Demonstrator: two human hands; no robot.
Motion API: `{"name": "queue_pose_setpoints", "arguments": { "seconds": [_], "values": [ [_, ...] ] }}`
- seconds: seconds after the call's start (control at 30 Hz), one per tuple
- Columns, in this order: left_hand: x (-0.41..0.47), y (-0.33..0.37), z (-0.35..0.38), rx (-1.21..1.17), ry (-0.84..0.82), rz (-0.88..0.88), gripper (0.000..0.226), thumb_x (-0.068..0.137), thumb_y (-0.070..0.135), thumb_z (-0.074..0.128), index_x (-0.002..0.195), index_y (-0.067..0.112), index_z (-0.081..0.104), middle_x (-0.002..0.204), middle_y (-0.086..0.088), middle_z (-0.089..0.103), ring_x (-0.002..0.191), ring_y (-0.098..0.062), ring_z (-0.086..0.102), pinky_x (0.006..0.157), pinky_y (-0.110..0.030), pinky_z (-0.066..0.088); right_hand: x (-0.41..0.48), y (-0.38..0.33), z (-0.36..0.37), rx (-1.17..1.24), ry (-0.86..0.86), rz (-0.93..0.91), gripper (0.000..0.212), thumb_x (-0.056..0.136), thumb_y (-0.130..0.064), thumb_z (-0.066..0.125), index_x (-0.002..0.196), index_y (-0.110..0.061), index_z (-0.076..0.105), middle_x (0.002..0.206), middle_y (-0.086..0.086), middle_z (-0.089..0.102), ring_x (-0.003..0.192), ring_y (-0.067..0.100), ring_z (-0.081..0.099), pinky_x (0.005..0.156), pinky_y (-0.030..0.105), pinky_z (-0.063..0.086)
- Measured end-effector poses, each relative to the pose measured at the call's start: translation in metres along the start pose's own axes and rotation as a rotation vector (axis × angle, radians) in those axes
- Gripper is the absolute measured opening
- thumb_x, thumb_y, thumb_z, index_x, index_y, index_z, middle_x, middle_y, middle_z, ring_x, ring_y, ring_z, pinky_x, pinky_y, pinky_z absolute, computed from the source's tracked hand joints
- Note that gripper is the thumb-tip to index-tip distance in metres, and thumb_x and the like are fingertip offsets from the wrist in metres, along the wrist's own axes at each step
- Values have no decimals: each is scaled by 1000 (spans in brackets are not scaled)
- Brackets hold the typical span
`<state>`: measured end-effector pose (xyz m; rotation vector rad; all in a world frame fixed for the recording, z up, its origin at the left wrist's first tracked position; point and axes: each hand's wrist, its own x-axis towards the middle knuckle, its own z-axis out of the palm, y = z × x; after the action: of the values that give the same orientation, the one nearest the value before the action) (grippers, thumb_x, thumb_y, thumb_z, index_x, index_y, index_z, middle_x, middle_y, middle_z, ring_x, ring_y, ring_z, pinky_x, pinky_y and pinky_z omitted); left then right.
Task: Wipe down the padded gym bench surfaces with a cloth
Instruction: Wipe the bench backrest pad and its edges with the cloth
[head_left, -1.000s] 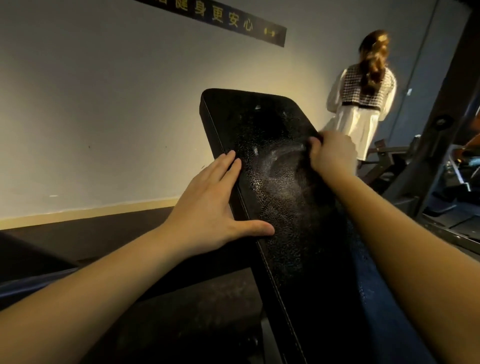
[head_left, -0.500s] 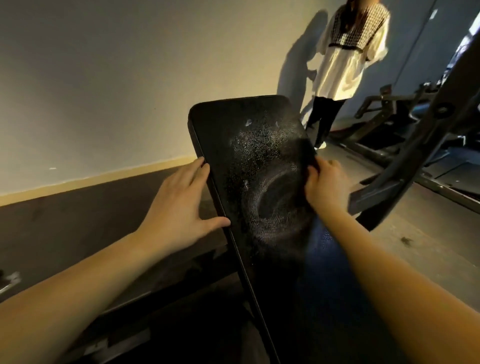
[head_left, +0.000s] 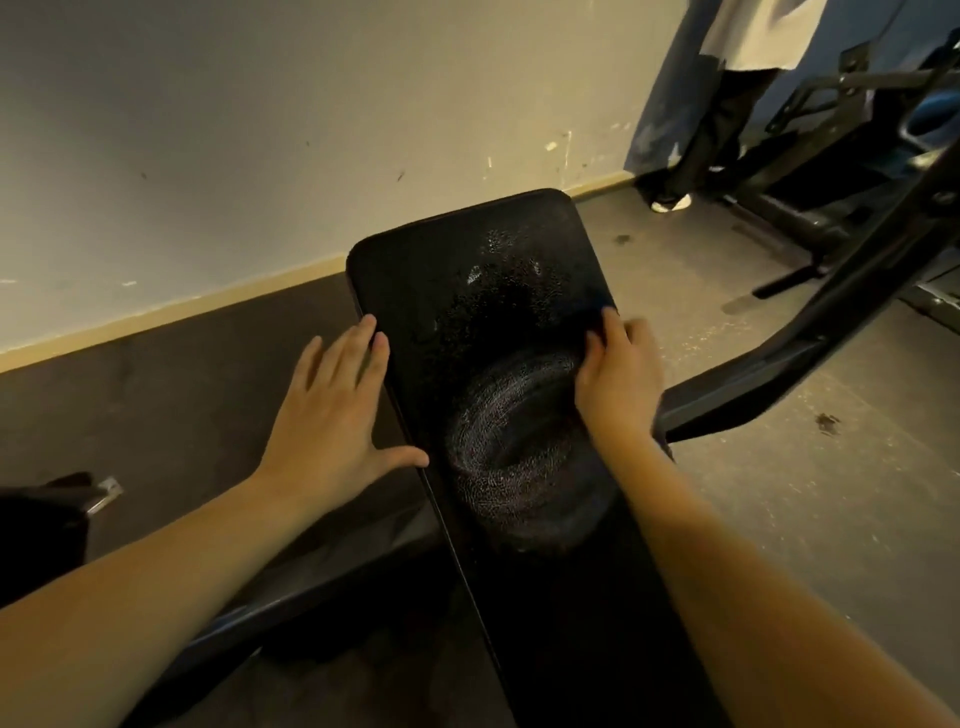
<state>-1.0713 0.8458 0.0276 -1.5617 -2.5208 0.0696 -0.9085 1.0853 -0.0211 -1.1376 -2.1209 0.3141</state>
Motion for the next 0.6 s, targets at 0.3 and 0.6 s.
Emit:
{"name": "queue_pose_setpoints", "arguments": {
  "seconds": [0.3,0.6],
  "values": [
    [3,-20,-9,11,-71,105,109,86,85,41,158,4,31,167,-17,20,152,-30,26,125,-53,20,-136,-32,-12,39,-269,-365,38,95,-20,62,132,-13,62,109,7,60,91,24,59,76,44,54],
    [75,-79,-42,-197,80,229,104,79,64,73,159,10,31,161,-12,33,149,-31,32,122,-49,25,31,-124,23,262,109,456,36,101,-23,59,136,-17,55,129,-3,58,115,8,55,103,29,47]
  ]
}}
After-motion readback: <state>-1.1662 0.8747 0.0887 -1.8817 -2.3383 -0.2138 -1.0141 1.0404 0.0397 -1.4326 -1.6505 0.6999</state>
